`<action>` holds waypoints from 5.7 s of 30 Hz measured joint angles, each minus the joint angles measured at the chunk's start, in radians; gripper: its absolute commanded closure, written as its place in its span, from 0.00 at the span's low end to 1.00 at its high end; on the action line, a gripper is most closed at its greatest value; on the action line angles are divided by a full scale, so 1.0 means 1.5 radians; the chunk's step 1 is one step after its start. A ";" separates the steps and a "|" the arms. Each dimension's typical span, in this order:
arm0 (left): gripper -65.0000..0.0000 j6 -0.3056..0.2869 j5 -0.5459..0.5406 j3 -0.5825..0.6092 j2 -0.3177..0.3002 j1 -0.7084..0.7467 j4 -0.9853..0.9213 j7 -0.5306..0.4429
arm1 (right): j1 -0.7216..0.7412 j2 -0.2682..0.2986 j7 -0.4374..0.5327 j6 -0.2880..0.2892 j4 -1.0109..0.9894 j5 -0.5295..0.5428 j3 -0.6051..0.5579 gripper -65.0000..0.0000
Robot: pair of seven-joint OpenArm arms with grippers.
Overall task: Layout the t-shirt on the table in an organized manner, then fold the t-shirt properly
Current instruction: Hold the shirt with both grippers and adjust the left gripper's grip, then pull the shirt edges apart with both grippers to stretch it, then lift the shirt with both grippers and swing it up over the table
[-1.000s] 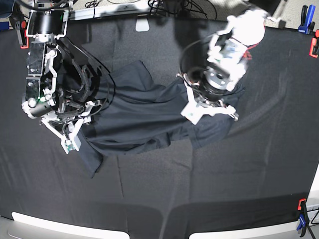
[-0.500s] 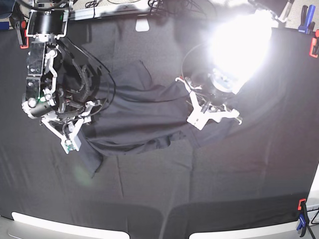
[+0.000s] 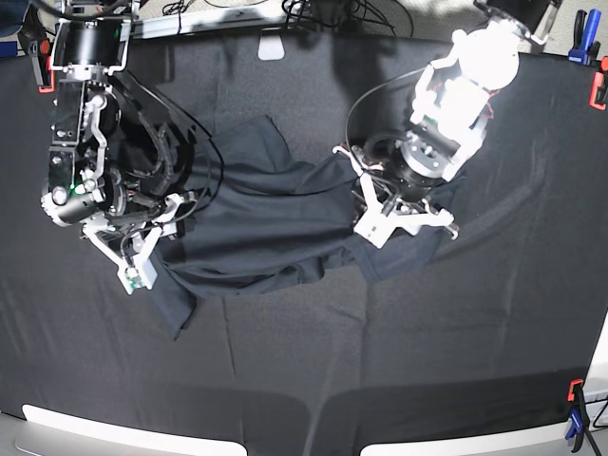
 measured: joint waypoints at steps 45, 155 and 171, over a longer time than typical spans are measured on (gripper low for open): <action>1.00 -0.002 -0.018 -0.023 0.003 -0.015 -0.073 0.005 | 0.000 0.000 -0.016 0.000 0.000 0.000 0.000 0.62; 1.00 -0.153 -0.329 -0.526 0.009 -0.214 -0.216 -0.022 | 0.303 0.212 0.371 -0.131 -0.263 -0.148 -0.223 1.00; 1.00 -0.153 -0.369 -0.502 -0.079 -0.588 -0.382 0.114 | 0.762 0.207 0.240 0.002 -0.402 -0.064 -0.220 1.00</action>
